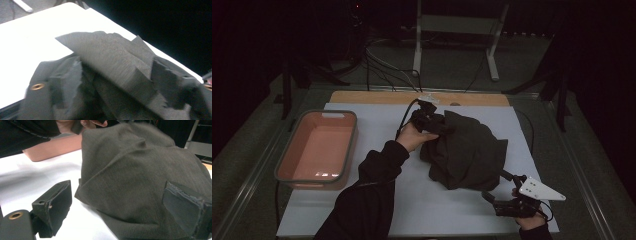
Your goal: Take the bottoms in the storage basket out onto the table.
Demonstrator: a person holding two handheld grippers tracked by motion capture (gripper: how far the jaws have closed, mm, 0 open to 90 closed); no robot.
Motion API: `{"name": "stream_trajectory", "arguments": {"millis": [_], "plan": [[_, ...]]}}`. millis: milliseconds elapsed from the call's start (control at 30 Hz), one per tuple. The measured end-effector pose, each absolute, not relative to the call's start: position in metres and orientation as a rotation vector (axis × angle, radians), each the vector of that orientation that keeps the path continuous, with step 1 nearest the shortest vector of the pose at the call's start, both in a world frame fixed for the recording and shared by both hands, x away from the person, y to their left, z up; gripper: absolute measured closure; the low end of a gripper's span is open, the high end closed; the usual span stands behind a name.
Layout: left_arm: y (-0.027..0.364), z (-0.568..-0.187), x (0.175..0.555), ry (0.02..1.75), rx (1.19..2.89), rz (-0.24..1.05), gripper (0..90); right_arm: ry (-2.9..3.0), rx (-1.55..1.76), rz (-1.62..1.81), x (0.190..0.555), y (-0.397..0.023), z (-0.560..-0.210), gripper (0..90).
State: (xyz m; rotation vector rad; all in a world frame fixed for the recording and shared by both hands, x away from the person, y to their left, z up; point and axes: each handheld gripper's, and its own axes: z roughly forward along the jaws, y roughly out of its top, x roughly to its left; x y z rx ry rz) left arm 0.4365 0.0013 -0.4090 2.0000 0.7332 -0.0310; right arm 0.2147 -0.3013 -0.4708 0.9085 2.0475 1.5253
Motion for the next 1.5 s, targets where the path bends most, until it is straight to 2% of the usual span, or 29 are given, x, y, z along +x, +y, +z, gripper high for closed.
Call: {"name": "stream_trajectory", "arguments": {"millis": [33,133,167,300,900,1300,1500], "plan": [[0.003,-0.405,0.434,0.741,2.003,-0.006,15.3,2.045,0.905,1.524,0.215,-0.302,-0.47,9.5],[0.006,-0.401,0.432,0.745,2.007,0.009,11.2,2.046,0.906,1.525,0.215,-0.302,-0.47,9.4],[0.01,-0.397,0.43,0.723,2.008,0.016,5.7,2.048,0.909,1.522,0.215,-0.302,-0.47,9.5],[0.016,-0.389,0.427,0.709,2.002,0.03,1.5,2.056,0.905,1.518,0.215,-0.301,-0.471,9.5],[0.045,-0.346,0.405,0.646,1.972,0.141,0.2,2.07,0.907,1.516,0.216,-0.3,-0.473,9.5],[0.054,-0.34,0.382,0.613,1.996,0.172,0.2,2.089,0.888,1.511,0.216,-0.295,-0.472,9.5],[0.058,-0.346,0.373,0.617,2.001,0.149,0.1,2.088,0.88,1.511,0.215,-0.293,-0.472,9.5]]}}
